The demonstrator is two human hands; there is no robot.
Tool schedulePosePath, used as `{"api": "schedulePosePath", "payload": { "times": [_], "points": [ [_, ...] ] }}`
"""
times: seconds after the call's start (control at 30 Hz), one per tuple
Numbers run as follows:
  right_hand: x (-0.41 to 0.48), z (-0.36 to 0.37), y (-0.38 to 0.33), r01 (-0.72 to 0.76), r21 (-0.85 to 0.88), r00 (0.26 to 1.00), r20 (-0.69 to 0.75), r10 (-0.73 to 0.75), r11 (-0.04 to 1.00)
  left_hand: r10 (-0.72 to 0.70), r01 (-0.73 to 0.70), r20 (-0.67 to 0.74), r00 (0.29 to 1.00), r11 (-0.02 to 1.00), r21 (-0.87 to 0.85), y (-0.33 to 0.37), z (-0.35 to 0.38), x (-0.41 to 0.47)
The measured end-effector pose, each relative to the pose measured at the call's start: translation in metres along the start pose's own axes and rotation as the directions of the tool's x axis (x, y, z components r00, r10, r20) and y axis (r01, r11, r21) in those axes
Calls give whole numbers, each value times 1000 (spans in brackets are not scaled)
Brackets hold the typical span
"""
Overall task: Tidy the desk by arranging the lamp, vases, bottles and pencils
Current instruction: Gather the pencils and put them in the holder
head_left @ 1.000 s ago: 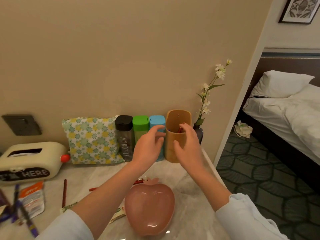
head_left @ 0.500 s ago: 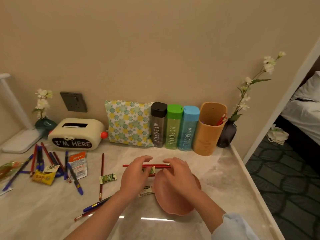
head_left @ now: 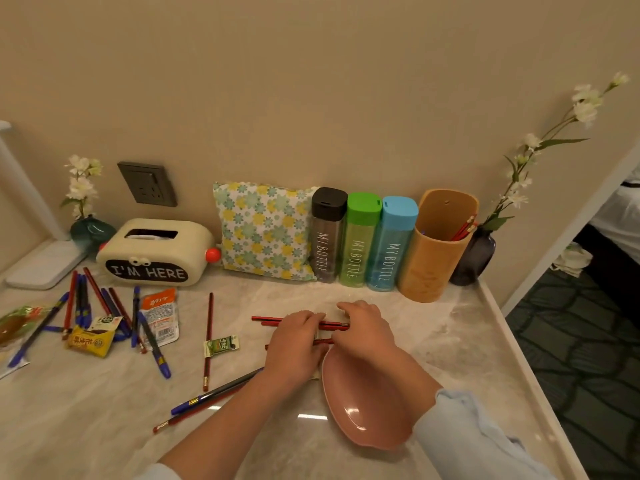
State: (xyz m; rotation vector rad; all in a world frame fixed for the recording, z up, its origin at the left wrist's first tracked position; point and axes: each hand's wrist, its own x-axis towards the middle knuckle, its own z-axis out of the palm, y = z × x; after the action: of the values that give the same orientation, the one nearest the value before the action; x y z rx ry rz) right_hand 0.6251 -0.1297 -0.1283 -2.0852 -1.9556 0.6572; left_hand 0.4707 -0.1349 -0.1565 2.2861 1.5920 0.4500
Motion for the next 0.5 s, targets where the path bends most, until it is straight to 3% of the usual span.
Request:
{"api": "schedulePosePath", "payload": {
  "times": [0.13,0.27,0.5],
  "points": [
    [7,1,0,-3,-103,998,65,10,995,42,-46,37,998,993,105,1,-1,9],
    [9,-5,0,4,-90,997,72,2,996,52,-80,143,988,977,197,7,-8,21],
    [9,-14,2,117,-211,985,149,-87,970,82,-150,223,971,941,304,10,-10,25]
  ]
}}
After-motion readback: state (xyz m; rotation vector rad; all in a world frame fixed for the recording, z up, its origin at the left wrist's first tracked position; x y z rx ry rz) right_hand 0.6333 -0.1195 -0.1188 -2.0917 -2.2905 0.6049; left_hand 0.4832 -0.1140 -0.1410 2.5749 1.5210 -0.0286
